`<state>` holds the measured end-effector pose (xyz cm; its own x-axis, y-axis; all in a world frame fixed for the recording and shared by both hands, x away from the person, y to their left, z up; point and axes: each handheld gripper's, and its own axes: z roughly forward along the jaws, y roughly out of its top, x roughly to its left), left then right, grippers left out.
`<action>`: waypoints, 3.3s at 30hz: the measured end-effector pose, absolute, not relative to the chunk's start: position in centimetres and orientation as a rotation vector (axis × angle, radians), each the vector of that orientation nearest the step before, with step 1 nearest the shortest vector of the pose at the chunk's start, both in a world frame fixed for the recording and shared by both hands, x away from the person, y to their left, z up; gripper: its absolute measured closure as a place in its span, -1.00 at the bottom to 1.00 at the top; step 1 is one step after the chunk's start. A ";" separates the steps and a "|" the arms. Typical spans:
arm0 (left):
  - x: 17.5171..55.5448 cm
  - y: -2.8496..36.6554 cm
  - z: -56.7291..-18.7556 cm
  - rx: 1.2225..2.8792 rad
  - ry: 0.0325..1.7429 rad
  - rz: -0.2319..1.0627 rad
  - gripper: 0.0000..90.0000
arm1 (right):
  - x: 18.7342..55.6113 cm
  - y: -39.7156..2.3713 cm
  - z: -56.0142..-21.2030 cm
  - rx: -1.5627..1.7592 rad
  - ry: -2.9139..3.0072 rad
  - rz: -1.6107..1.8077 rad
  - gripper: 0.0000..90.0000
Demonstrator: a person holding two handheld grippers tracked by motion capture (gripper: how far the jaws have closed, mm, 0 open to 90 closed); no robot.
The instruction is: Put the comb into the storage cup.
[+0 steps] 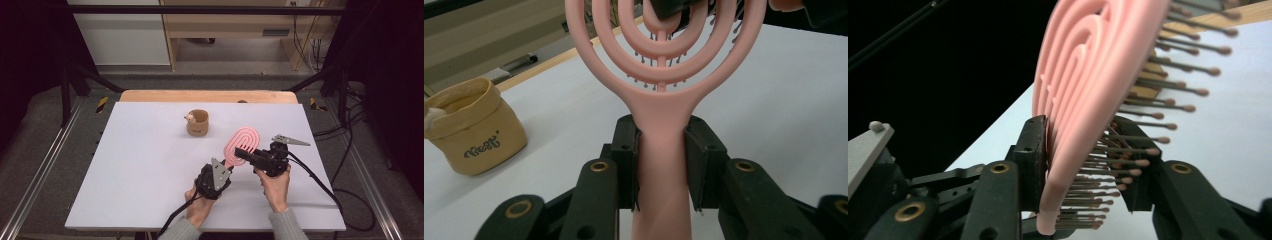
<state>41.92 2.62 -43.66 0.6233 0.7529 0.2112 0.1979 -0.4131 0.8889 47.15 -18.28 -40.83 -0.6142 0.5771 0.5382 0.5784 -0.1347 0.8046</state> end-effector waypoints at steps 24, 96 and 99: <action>42.4 3.8 -42.9 1.902 0.731 0.649 0.02 | 46.8 -18.4 -40.6 -1.380 -2.068 -1.936 0.43; 45.1 19.0 -42.3 1.750 0.789 0.474 -0.96 | 47.3 -19.4 -35.8 -1.413 -2.268 -2.051 0.43; 45.0 19.6 -42.5 1.755 0.794 0.478 -0.96 | 47.5 -19.4 -35.5 -1.411 -2.280 -2.053 0.43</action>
<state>45.04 19.63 -42.48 0.6942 0.7166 -0.0676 0.2754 -0.1776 0.9448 47.47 -19.38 -35.52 -0.6282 0.6980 0.3437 0.4148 -0.0733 0.9069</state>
